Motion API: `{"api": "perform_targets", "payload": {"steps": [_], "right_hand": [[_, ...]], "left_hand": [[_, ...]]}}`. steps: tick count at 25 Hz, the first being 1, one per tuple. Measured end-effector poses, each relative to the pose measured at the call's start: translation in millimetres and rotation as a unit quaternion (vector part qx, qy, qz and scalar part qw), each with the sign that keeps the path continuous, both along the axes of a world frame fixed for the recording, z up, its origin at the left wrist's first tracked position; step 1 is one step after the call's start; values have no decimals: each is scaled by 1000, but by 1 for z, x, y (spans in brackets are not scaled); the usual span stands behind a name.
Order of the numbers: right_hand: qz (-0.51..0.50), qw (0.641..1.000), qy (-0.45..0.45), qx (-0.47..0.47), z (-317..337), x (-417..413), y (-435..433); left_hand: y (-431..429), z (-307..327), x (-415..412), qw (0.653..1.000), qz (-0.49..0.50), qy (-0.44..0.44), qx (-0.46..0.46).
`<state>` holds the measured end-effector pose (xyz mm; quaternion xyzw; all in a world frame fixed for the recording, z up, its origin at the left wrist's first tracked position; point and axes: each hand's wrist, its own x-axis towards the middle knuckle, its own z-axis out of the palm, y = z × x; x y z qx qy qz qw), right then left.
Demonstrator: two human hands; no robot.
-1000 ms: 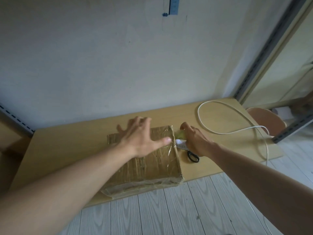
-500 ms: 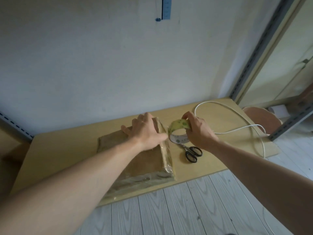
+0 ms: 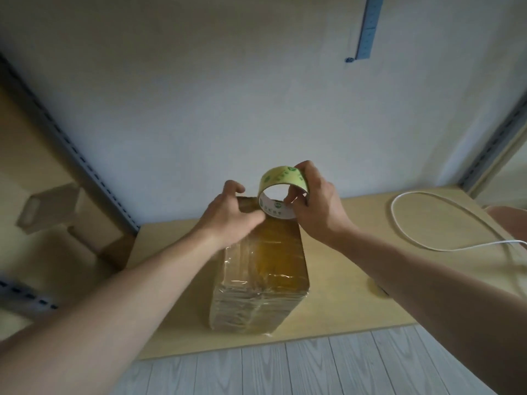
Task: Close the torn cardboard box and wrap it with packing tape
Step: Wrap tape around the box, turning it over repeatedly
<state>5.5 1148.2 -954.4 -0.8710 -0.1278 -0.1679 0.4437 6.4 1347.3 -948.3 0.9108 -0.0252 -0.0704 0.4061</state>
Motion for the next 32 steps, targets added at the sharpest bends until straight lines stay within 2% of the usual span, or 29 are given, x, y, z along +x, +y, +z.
{"api": "perform_targets", "payload": {"steps": [3,6,11,17,20,27,30,32], "right_hand": [[47,998,-12,-43,15,4,21],[104,976,-48,-186,37,7,35],[35,961,-25,-272,55,11,5],[55,925,-56,-372,47,0,-15],[66,904,-39,-420,34,-3,-34],[78,913,9,-400,1,-11,-43],[83,945,43,-314,-22,-15,-37],[81,962,50,-257,-33,-15,-35]], "left_hand": [[18,-7,-2,997,-1,-49,61],[40,-10,-3,995,-11,-11,99],[43,-13,2,991,5,3,136],[41,-12,2,988,-2,9,153],[43,-12,2,990,-11,8,139],[40,-11,1,984,-39,15,172],[40,-16,1,980,-27,11,198],[38,-12,2,963,-20,-32,267]]}}
